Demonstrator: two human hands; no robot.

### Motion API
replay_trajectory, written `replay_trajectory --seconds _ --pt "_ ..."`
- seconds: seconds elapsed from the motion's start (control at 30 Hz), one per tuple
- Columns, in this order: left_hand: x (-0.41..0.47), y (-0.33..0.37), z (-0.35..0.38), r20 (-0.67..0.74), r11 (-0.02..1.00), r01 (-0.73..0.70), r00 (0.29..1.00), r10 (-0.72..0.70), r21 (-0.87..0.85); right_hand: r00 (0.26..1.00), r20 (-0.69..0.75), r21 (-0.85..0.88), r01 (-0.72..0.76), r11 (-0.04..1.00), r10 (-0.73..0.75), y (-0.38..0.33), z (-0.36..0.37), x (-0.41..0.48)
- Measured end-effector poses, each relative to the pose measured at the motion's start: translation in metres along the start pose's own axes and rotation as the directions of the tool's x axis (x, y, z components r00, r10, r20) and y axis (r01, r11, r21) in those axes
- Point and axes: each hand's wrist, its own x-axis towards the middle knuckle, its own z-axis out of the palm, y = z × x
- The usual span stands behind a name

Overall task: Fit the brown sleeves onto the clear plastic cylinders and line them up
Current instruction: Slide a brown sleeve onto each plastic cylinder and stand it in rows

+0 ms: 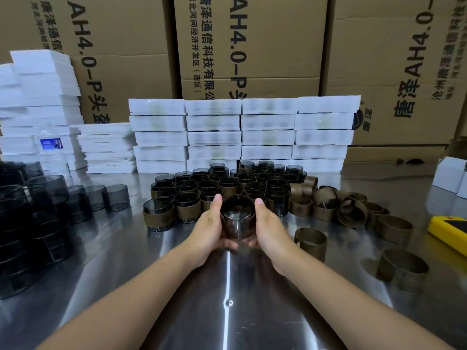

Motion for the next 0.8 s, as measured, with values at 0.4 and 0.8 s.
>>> replay_trajectory --seconds 0.4,0.8 --pt "-0.008 0.008 0.005 -0.057 1.0 0.028 0.998 -0.027 0.005 0.998 -0.049 0.035 -0.043 0.998 0.044 0.002 0.0 0.005" --pt "-0.006 0.005 0.002 -0.014 1.0 -0.007 1.0 0.007 -0.025 0.996 -0.009 0.221 -0.087 0.971 0.091 0.003 0.002 0.01"
